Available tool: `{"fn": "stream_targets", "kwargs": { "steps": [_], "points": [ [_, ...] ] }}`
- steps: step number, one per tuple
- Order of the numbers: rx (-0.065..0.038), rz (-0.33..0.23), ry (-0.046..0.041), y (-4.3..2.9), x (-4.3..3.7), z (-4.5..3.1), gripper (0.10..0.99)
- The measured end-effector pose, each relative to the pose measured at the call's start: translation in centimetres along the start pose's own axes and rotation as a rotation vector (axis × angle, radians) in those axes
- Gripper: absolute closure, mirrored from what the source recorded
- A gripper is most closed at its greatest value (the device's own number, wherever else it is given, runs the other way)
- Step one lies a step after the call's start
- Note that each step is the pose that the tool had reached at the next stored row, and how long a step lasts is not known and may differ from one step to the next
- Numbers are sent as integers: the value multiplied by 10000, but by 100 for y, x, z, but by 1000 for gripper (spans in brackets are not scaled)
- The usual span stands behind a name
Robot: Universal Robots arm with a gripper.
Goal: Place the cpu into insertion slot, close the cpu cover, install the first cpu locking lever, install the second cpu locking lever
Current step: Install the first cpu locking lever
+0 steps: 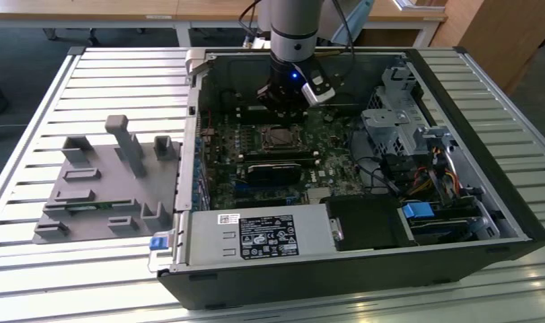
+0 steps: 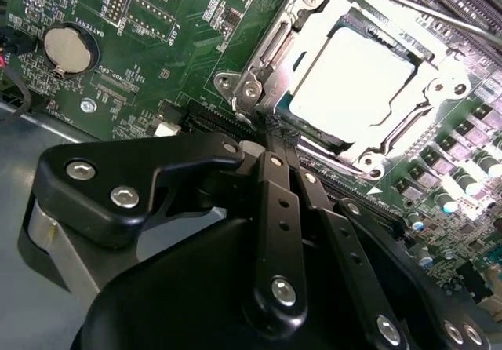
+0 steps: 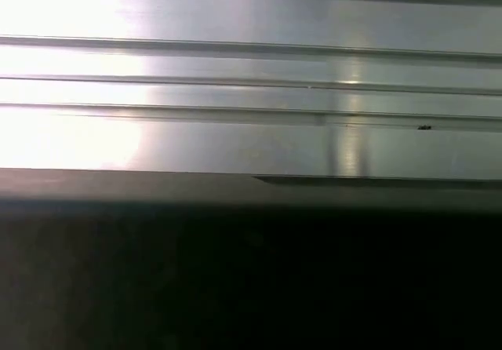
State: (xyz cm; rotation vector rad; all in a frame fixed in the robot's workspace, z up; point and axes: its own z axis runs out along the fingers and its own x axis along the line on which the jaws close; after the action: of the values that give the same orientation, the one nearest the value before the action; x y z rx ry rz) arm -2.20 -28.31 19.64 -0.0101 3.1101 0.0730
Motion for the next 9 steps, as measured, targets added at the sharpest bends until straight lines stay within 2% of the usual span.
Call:
{"fn": "stream_targets", "kwargs": {
  "steps": [4, 9],
  "points": [
    [-22, 1, -8, 3, -2, -14, 980],
    [-11, 1, -2, 7, -4, -137, 980]
  ]
}}
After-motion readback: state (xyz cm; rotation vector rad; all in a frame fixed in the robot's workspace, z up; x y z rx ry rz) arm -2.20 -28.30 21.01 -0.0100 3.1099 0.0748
